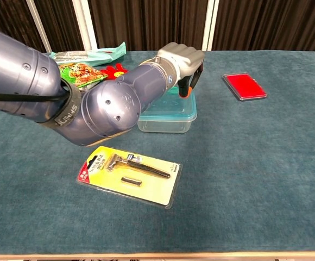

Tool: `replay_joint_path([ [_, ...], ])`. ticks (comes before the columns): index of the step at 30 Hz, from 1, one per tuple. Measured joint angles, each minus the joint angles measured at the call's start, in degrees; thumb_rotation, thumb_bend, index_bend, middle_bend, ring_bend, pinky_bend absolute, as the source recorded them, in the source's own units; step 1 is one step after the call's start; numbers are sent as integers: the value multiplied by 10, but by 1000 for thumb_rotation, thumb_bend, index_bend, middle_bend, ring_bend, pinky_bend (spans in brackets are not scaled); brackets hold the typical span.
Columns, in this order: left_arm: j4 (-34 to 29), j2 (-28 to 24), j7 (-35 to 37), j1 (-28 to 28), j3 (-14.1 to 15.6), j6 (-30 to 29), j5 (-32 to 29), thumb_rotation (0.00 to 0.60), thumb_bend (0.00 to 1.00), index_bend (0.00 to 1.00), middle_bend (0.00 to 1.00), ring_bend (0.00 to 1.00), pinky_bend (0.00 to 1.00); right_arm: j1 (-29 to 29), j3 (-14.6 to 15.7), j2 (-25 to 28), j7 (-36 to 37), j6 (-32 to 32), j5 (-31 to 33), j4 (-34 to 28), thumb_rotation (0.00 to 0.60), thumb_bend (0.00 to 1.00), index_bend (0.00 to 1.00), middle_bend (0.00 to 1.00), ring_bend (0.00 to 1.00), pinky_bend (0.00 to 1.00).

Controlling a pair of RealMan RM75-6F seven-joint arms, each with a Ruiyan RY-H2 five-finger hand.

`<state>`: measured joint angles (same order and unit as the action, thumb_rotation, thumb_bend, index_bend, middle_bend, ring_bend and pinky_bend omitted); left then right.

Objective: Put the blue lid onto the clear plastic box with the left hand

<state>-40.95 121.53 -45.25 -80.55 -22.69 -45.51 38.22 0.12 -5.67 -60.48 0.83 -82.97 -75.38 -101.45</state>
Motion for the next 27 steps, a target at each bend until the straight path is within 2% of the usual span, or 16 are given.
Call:
replay_joint_path([
  [27,46,30,-23,-1,-3,12,29,600,516,659,518,226,50,-1,0,-1,1,0,2,2,600,336,0,14,0,0],
])
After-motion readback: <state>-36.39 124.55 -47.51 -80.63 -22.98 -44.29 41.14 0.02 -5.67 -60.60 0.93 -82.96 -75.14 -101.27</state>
